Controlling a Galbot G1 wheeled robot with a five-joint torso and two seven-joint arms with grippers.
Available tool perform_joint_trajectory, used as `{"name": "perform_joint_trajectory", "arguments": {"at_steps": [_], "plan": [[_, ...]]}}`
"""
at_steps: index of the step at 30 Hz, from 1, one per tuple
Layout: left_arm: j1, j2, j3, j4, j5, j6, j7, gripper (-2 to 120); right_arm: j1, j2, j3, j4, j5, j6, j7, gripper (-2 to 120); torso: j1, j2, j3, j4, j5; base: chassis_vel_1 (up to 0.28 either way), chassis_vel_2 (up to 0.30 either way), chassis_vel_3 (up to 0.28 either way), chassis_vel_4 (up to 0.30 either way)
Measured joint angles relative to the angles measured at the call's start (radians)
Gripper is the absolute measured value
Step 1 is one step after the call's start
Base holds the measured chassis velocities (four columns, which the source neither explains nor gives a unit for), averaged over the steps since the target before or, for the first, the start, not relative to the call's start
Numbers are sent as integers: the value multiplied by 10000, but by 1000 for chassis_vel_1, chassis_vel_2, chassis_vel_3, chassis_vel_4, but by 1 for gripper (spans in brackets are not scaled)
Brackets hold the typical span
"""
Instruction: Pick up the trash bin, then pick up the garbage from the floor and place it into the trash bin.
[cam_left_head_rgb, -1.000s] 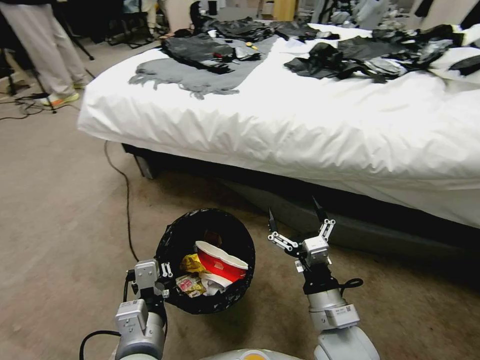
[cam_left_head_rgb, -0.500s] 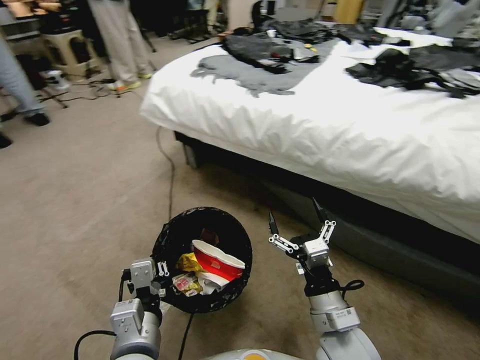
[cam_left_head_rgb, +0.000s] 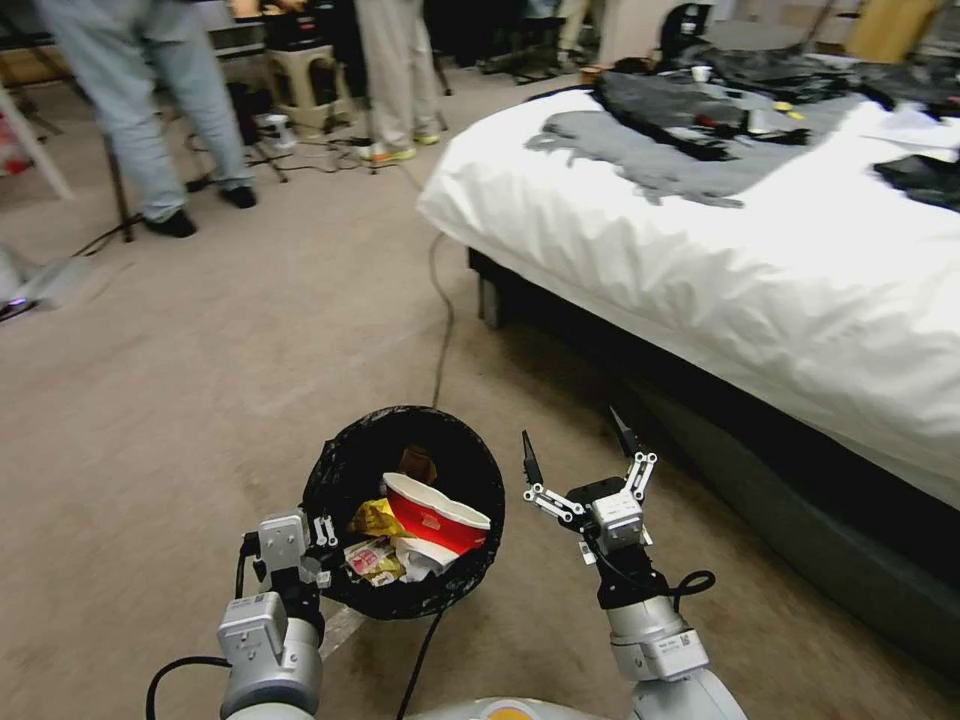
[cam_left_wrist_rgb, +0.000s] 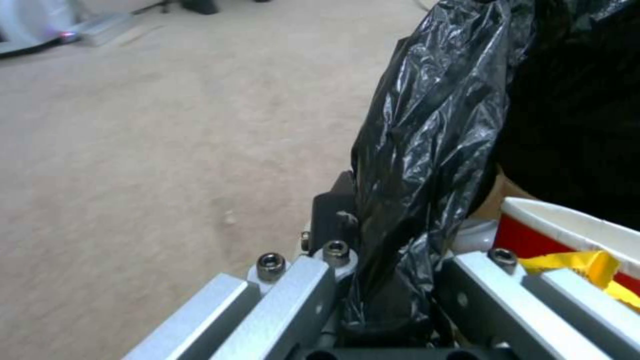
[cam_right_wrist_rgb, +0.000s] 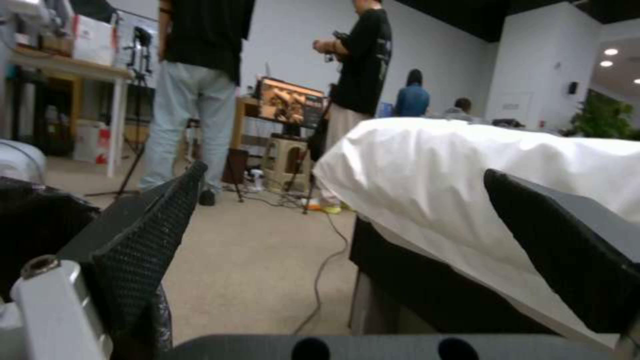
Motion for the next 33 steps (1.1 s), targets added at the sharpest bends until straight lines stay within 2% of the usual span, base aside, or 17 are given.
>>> {"name": "perform_joint_trajectory", "arguments": {"at_steps": [21, 33], "plan": [[-81, 42, -169, 93, -223, -92, -121, 1, -273, 108, 62, 40, -266, 137, -48, 100, 0, 0, 0, 5, 1, 122, 119, 119, 123], [-309, 22, -310, 441, -415, -155, -317, 1, -363, 158, -45, -21, -409, 227, -61, 100, -1, 0, 0, 1, 0, 13, 4, 15, 9]]}}
